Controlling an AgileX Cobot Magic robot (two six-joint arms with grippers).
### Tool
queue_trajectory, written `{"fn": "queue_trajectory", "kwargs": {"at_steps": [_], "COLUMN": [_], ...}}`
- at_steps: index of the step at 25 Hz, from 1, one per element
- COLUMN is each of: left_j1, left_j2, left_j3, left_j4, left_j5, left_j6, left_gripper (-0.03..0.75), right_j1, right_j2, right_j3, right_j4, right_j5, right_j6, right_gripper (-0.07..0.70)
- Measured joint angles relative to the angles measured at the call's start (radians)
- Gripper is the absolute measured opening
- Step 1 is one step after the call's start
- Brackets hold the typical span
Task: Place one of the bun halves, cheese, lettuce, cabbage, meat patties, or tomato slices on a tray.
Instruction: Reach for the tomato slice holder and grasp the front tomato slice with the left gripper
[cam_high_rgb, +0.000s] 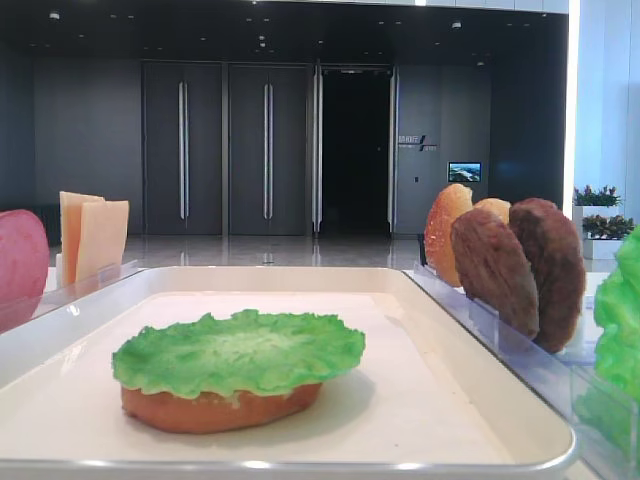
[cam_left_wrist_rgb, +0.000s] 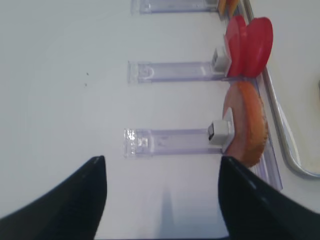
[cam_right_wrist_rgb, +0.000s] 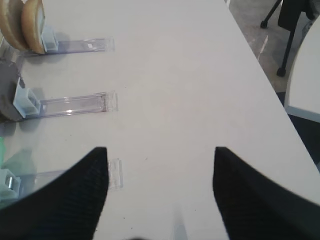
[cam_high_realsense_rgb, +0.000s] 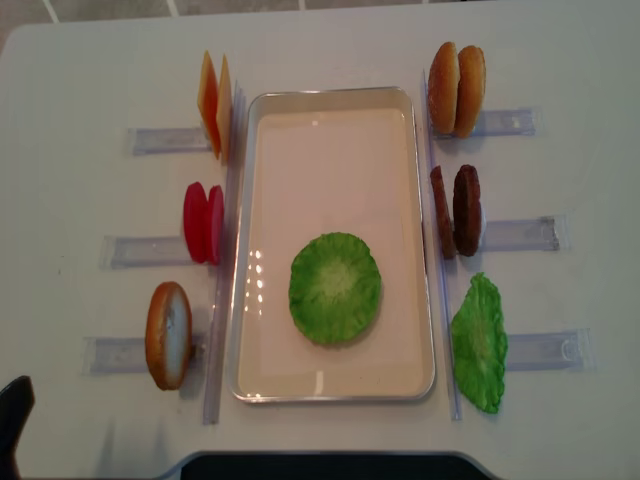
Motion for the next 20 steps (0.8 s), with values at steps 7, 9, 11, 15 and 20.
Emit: {"fn": "queue_trajectory", "kwargs": {"at_steps": [7, 9, 11, 15, 20], "left_j1": [0.0, 0.0, 0.0, 0.0, 0.0], "left_j2": [0.311, 0.404, 0.505, 0.697, 0.931], "left_j3": [-0.019, -0.036, -0.06, -0.122, -0.226], "left_j4": [-0.035, -0.035, -0.034, -0.025, 0.022], "left_j5": [0.002, 0.002, -0.008, -0.033, -0.051], "left_j6": [-0.015, -0.015, -0.015, -0.015, -0.036], "left_gripper": [0.526, 0.526, 0.526, 0.526, 0.526], "right_j1": [0.0, 0.0, 0.0, 0.0, 0.0], "right_j2": [0.0, 0.0, 0.0, 0.0, 0.0], "right_j3": [0.0, 0.0, 0.0, 0.0, 0.0], "right_j4": [0.0, 0.0, 0.0, 0.0, 0.0], "right_j5": [0.0, -0.001, -0.001, -0.001, -0.001], "right_j6": [0.0, 0.0, 0.0, 0.0, 0.0], "right_gripper": [0.461, 0.461, 0.461, 0.461, 0.461]}}
